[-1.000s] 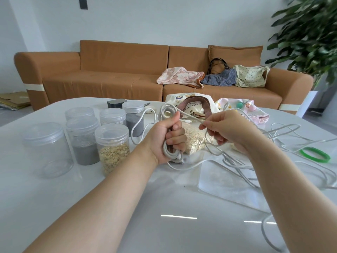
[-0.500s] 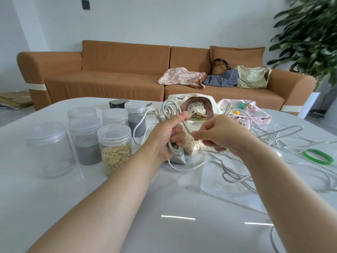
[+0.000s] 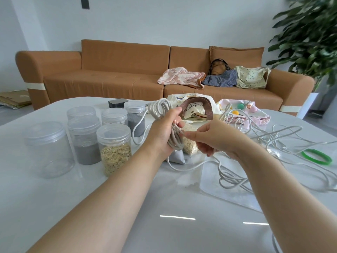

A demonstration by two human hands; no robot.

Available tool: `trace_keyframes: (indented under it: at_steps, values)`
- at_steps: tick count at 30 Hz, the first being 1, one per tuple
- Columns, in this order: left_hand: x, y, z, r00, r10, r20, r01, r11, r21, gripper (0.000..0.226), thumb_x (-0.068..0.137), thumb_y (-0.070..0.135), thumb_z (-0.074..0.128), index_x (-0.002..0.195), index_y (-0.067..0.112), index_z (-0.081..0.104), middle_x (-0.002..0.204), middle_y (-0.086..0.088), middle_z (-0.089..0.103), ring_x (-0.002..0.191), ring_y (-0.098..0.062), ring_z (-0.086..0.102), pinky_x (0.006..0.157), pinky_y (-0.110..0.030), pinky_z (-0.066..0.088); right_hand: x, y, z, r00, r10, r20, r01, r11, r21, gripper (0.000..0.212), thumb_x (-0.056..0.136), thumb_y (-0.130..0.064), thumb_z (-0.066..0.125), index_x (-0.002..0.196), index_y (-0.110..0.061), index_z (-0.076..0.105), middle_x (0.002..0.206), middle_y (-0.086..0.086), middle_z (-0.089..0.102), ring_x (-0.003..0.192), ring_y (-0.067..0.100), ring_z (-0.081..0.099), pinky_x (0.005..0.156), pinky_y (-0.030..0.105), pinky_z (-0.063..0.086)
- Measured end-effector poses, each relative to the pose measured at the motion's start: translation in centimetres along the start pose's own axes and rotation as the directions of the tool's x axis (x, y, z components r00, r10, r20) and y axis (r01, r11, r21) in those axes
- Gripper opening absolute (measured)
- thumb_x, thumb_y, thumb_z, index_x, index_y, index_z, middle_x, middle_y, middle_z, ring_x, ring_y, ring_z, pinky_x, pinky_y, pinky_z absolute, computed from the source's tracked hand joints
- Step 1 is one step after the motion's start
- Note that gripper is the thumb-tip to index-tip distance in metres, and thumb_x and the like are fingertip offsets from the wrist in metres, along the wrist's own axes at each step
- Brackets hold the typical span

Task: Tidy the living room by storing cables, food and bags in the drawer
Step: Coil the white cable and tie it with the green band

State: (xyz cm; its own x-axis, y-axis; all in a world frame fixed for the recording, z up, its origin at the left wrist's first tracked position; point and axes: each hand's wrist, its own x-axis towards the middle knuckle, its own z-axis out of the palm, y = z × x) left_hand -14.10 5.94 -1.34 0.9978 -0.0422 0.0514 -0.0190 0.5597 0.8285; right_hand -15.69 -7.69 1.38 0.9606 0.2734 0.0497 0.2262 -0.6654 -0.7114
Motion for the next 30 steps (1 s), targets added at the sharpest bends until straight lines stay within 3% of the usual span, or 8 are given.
trace_keyframes:
  at_steps: [5,9,14,16,19,23,26,30]
  values:
    - [0.0,0.6,-0.2,0.999,-0.003,-0.039,-0.005,0.979,-0.205,0.049,0.094,0.030,0.054,0.047,0.020,0.043,0.051,0.005,0.051,0.056,-0.008,0.059,0.062,-0.024,0.049,0.3,0.7,0.1,0.988,-0.056,0.147,0.014,0.963,0.270,0.036,0.091,-0.022,0.058,0.059,-0.006,0.057,0.053,0.007,0.062,0.049,0.015,0.054,0.054,0.021,0.044]
    - [-0.4,1.2,-0.5,0.997,-0.045,0.058,0.064,0.920,-0.387,0.044,0.096,0.040,0.048,0.060,0.019,0.034,0.038,0.007,0.032,0.033,-0.004,0.041,0.048,-0.021,0.053,0.4,1.6,-0.3,0.963,-0.066,0.261,-0.077,0.861,0.502,0.031,0.092,-0.015,0.050,0.064,-0.003,0.053,0.055,0.008,0.058,0.054,0.018,0.053,0.061,0.024,0.044]
    - [-0.5,1.7,-0.7,0.987,-0.029,0.155,0.075,0.953,-0.295,0.046,0.098,0.041,0.040,0.059,0.017,0.032,0.034,0.009,0.024,0.025,-0.003,0.023,0.031,-0.013,0.024,0.4,2.1,-0.7,0.991,-0.001,0.134,-0.035,0.964,0.263,0.050,0.054,-0.055,0.067,0.054,-0.007,0.052,0.053,0.006,0.055,0.054,0.018,0.051,0.070,0.032,0.045]
    - [-0.5,1.9,-0.7,0.985,-0.044,0.164,0.087,0.961,-0.262,0.047,0.099,0.041,0.040,0.059,0.017,0.034,0.034,0.009,0.024,0.025,-0.003,0.022,0.031,-0.014,0.020,0.4,2.1,-1.1,0.998,0.023,0.058,-0.027,0.996,0.081,0.058,0.056,-0.064,0.066,0.056,-0.007,0.056,0.050,0.000,0.057,0.054,0.015,0.049,0.070,0.031,0.043]
    - [-0.4,2.3,-0.9,0.988,-0.059,0.141,0.079,0.987,-0.141,0.044,0.098,0.038,0.041,0.060,0.017,0.037,0.035,0.008,0.023,0.026,-0.003,0.021,0.033,-0.014,0.017,0.3,2.4,-1.9,0.995,0.044,-0.090,-0.055,0.991,-0.119,0.049,0.074,-0.051,0.070,0.060,-0.008,0.051,0.043,-0.006,0.049,0.038,0.005,0.032,0.051,0.023,0.030]
    - [-0.2,2.8,-1.2,0.995,-0.068,0.069,0.064,0.996,0.058,0.039,0.098,0.035,0.047,0.064,0.016,0.042,0.035,0.008,0.024,0.027,-0.004,0.022,0.034,-0.013,0.021,0.5,2.4,-2.3,0.953,-0.014,-0.301,-0.011,0.997,-0.080,0.047,0.074,-0.033,0.077,0.056,-0.011,0.039,0.057,0.007,0.038,0.033,0.006,0.024,0.036,0.013,0.021]
    - [-0.1,2.7,-1.3,0.995,-0.097,0.000,0.095,0.970,0.225,0.037,0.097,0.034,0.048,0.066,0.015,0.043,0.036,0.007,0.025,0.027,-0.005,0.022,0.034,-0.013,0.023,0.3,2.0,-2.5,0.943,-0.067,-0.326,0.051,0.997,-0.057,0.039,0.074,-0.027,0.078,0.056,-0.010,0.047,0.051,-0.001,0.036,0.037,0.004,0.028,0.037,0.012,0.022]
    - [0.0,2.5,-1.4,0.990,-0.130,-0.061,0.144,0.919,0.366,0.037,0.096,0.036,0.051,0.066,0.015,0.044,0.038,0.008,0.025,0.029,-0.006,0.021,0.037,-0.013,0.022,-0.5,1.2,-3.0,0.977,-0.146,-0.156,0.153,0.988,0.030,0.016,0.083,-0.022,0.068,0.068,-0.018,0.066,0.058,-0.003,0.051,0.057,0.009,0.042,0.058,0.020,0.035]
